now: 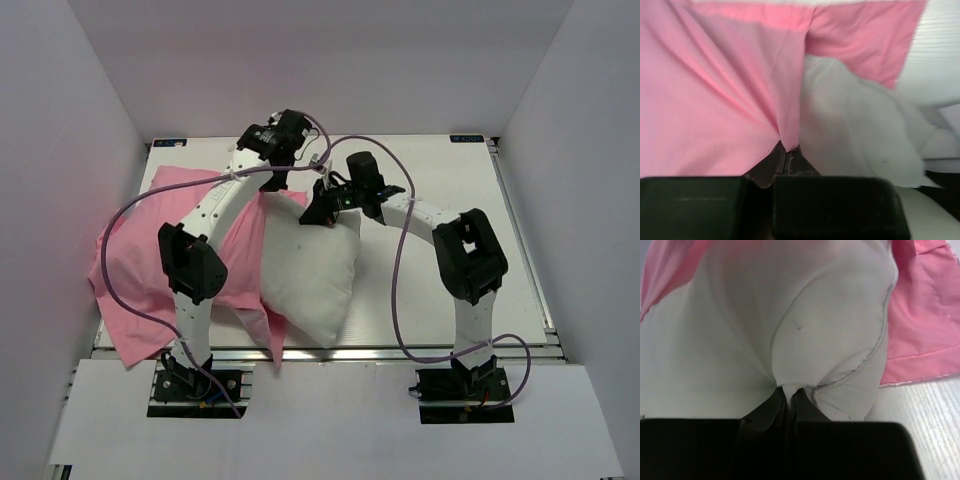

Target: Put the pillow into the pillowcase

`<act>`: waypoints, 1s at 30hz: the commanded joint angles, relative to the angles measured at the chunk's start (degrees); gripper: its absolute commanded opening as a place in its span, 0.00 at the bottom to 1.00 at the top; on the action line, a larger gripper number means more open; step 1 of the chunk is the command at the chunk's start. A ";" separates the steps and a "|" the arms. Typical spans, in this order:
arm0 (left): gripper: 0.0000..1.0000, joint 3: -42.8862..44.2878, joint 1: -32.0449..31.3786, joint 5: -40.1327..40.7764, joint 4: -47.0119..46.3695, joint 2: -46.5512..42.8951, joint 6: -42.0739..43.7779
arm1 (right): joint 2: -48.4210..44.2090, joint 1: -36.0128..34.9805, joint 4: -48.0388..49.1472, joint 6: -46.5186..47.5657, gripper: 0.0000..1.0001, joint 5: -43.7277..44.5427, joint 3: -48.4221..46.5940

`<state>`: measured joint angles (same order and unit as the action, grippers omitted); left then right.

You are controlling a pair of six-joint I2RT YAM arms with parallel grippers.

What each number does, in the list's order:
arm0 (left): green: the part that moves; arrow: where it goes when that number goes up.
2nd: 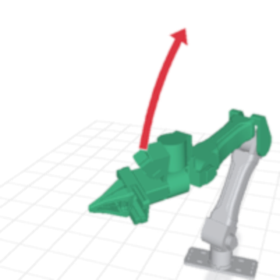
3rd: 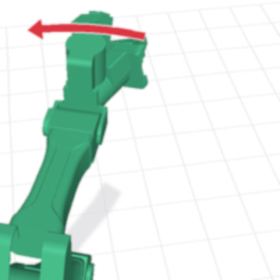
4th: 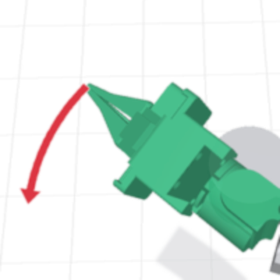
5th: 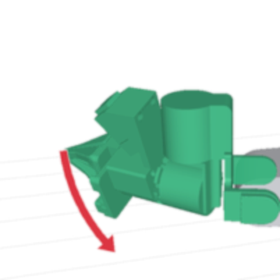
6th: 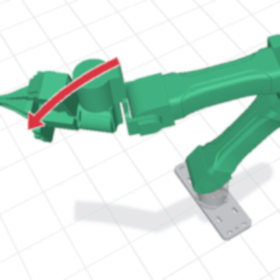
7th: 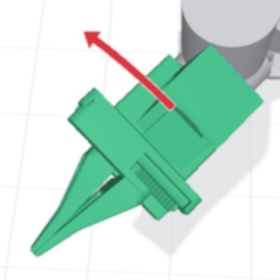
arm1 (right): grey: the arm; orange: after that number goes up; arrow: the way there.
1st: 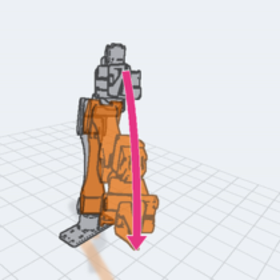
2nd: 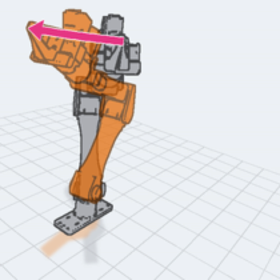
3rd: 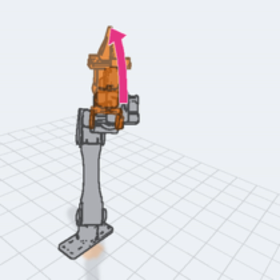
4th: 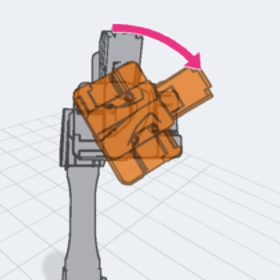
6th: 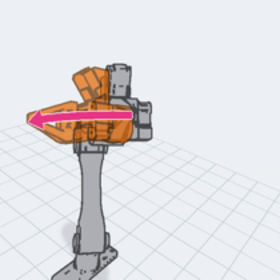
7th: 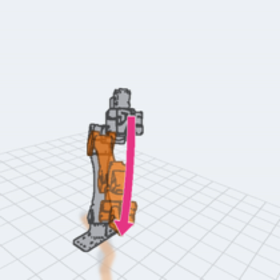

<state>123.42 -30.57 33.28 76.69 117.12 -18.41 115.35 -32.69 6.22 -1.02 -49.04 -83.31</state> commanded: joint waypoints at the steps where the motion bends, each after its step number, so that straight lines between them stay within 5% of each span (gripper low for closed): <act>1: 0.00 3.85 -1.33 -8.21 -8.64 -5.84 5.04 | -5.29 -2.55 0.37 2.33 0.00 -3.88 3.40; 9: 0.00 7.89 -18.35 -11.83 -18.93 -15.25 9.18 | -35.69 -4.75 22.59 -3.82 0.00 21.76 26.16; 14: 0.00 5.35 -23.22 -25.58 -27.97 -22.71 9.71 | -53.70 -14.48 26.48 4.07 0.00 43.01 35.31; 19: 0.00 -4.38 -28.93 -29.50 -33.42 -30.35 7.17 | -55.15 -15.56 26.91 -0.04 0.00 60.95 40.14; 23: 0.00 -20.20 -29.90 -31.08 -39.57 -41.34 3.13 | -48.41 -15.22 27.63 -5.82 0.00 88.50 44.10; 26: 0.00 -38.25 -29.90 -32.11 -44.58 -50.55 -4.22 | -41.04 -13.90 23.33 -24.90 0.00 100.22 45.33; 30: 0.00 -48.33 -29.99 -35.28 -45.83 -52.69 -7.85 | -38.71 -13.37 22.96 -34.23 0.00 105.63 46.04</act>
<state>79.66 -58.06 8.38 36.60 69.73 -18.90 76.09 -48.23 27.70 -22.87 38.70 -37.04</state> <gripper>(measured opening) 0.028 0.038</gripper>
